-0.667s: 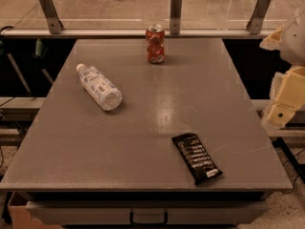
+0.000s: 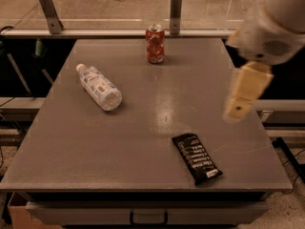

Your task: Place blue plastic bottle upright

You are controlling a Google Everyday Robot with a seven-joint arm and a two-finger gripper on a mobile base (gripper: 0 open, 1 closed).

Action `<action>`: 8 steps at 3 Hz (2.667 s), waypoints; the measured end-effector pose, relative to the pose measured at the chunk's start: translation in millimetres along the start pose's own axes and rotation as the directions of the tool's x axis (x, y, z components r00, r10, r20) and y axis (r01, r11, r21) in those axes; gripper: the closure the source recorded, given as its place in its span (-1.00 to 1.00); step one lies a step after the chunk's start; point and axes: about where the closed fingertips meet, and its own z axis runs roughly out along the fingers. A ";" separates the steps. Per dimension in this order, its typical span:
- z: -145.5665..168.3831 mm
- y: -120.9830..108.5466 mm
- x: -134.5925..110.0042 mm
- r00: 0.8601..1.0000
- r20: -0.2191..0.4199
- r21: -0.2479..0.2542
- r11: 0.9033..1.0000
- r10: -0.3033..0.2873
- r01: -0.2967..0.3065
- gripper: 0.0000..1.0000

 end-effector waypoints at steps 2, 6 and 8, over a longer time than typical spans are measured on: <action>84.5 -15.7 -206.3 0.992 0.064 -0.054 0.992 -0.108 0.112 -1.00; 135.6 -63.4 -257.4 0.993 0.098 -0.002 0.998 0.061 -0.062 -1.00; 193.7 -99.9 -310.2 0.944 0.095 -0.046 0.949 0.315 -0.312 -1.00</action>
Offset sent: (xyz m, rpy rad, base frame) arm 0.1204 0.3414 -0.0507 0.0780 0.0527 0.1961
